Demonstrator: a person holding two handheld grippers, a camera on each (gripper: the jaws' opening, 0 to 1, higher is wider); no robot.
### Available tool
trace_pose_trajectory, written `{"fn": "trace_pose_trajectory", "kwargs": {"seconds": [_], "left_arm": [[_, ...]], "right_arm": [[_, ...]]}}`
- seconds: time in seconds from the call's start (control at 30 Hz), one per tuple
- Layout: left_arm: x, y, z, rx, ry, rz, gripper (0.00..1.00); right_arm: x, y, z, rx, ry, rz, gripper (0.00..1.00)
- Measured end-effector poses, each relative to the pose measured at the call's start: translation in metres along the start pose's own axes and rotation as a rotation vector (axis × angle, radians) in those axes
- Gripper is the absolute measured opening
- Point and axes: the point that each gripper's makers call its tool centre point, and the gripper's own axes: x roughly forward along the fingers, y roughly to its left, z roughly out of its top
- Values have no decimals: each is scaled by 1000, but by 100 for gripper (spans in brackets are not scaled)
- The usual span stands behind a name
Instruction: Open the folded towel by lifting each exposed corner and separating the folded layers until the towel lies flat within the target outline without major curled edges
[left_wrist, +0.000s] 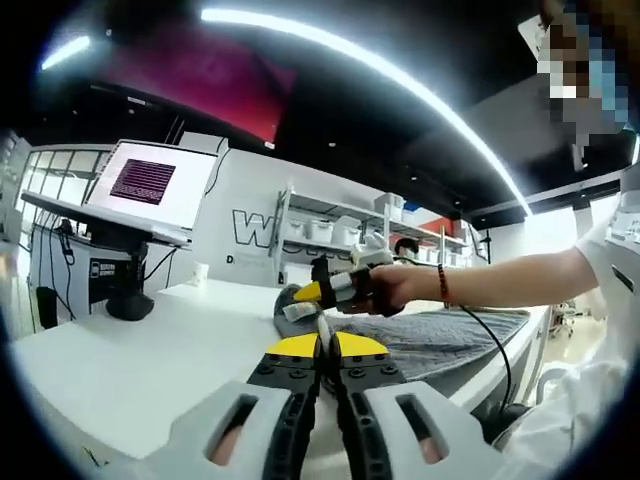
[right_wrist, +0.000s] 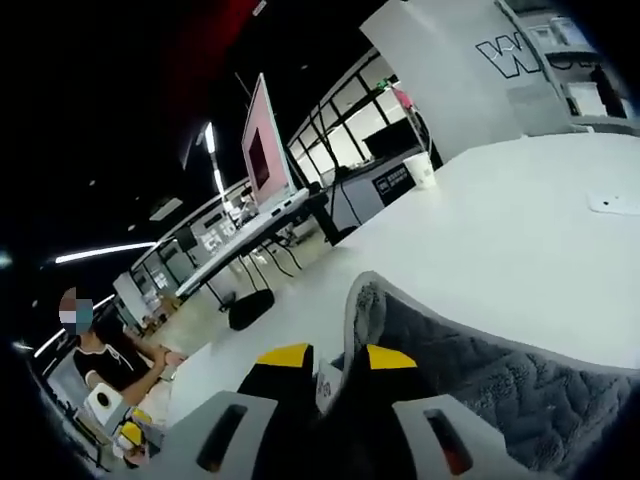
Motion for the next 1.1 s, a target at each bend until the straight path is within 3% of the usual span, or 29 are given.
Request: {"fn": "trace_pose_trajectory", "kwargs": {"seconds": [0.23, 0.43, 0.53, 0.87, 1.1], "left_arm": [[-2, 4, -2, -7, 8, 17, 4], [-5, 6, -4, -6, 12, 23, 5], [-7, 8, -4, -5, 16, 35, 5], [-9, 11, -4, -1, 17, 44, 5], [-14, 15, -4, 4, 23, 57, 5]], "right_arm": [[5, 8, -7, -15, 39, 11, 17], [3, 3, -25, -29, 123, -7, 22], [3, 10, -32, -11, 155, 24, 21], [9, 26, -32, 4, 149, 94, 21], [16, 38, -17, -2, 106, 122, 24]]}}
